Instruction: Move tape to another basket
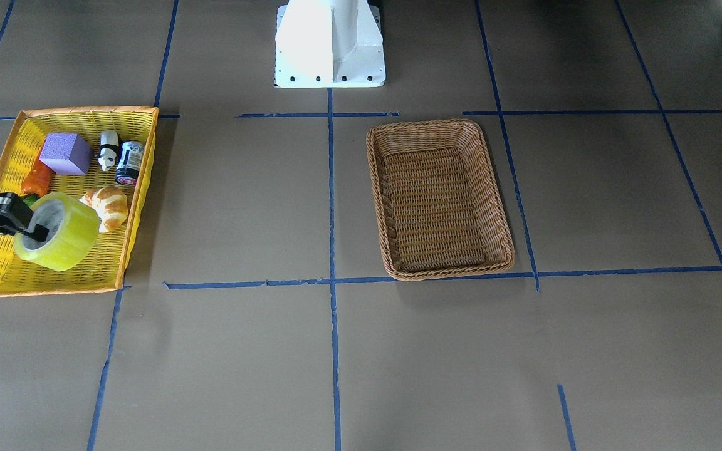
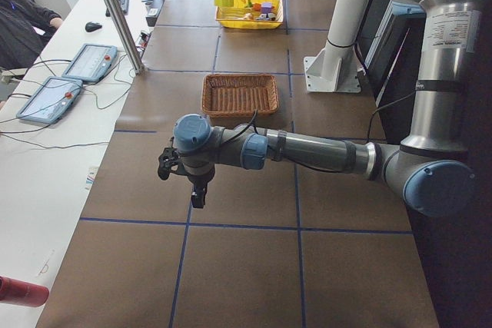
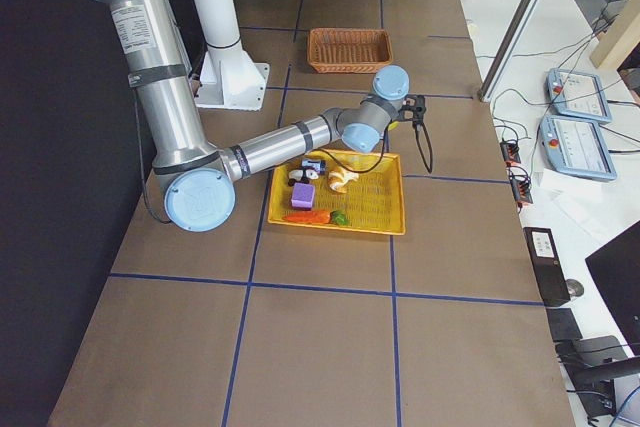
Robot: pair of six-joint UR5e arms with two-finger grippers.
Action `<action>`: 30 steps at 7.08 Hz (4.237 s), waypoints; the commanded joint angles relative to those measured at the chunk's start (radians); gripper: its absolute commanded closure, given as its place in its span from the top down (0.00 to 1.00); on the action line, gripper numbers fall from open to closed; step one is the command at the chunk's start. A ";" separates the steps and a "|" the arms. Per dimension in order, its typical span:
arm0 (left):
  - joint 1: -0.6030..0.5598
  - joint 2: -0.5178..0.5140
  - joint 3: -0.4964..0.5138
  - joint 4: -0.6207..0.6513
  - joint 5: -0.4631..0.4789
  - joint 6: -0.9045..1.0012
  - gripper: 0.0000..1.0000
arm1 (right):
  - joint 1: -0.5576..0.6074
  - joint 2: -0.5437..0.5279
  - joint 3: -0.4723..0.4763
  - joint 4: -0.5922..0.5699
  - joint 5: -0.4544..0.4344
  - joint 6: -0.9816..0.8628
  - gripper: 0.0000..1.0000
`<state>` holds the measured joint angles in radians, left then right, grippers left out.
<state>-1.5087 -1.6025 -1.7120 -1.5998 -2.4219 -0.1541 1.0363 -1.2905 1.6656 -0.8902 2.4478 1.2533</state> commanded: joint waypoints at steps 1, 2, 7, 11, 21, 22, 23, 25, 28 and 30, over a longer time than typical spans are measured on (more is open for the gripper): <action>0.117 -0.001 -0.051 -0.169 -0.069 -0.358 1.00 | -0.105 0.048 0.055 0.054 -0.085 0.225 0.00; 0.189 0.006 -0.049 -0.310 -0.069 -0.544 1.00 | -0.123 0.048 0.089 0.054 -0.095 0.248 0.00; 0.421 -0.104 -0.051 -0.898 -0.056 -1.449 1.00 | -0.244 0.048 0.177 0.231 -0.272 0.533 0.00; 0.589 -0.117 -0.052 -1.380 0.246 -1.971 1.00 | -0.367 0.037 0.174 0.538 -0.444 0.704 0.01; 0.924 -0.303 -0.104 -1.671 0.586 -2.282 1.00 | -0.625 0.097 0.180 0.774 -0.573 0.804 0.03; 0.924 -0.306 -0.107 -1.671 0.602 -2.286 1.00 | -0.666 0.097 0.177 0.778 -0.620 0.804 0.03; 0.938 -0.307 -0.107 -1.671 0.618 -2.296 1.00 | -0.680 0.111 0.177 0.778 -0.628 0.804 0.03; 0.956 -0.307 -0.109 -1.672 0.619 -2.297 1.00 | -0.687 0.114 0.175 0.778 -0.644 0.805 0.03; 0.976 -0.309 -0.129 -1.675 0.619 -2.299 1.00 | -0.687 0.112 0.172 0.777 -0.668 0.805 0.02; 0.999 -0.310 -0.138 -1.674 0.619 -2.299 1.00 | -0.687 0.112 0.171 0.777 -0.679 0.805 0.02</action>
<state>-0.5215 -1.9118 -1.8460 -3.2747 -1.8024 -2.4527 0.3503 -1.1780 1.8376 -0.1133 1.7759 2.0586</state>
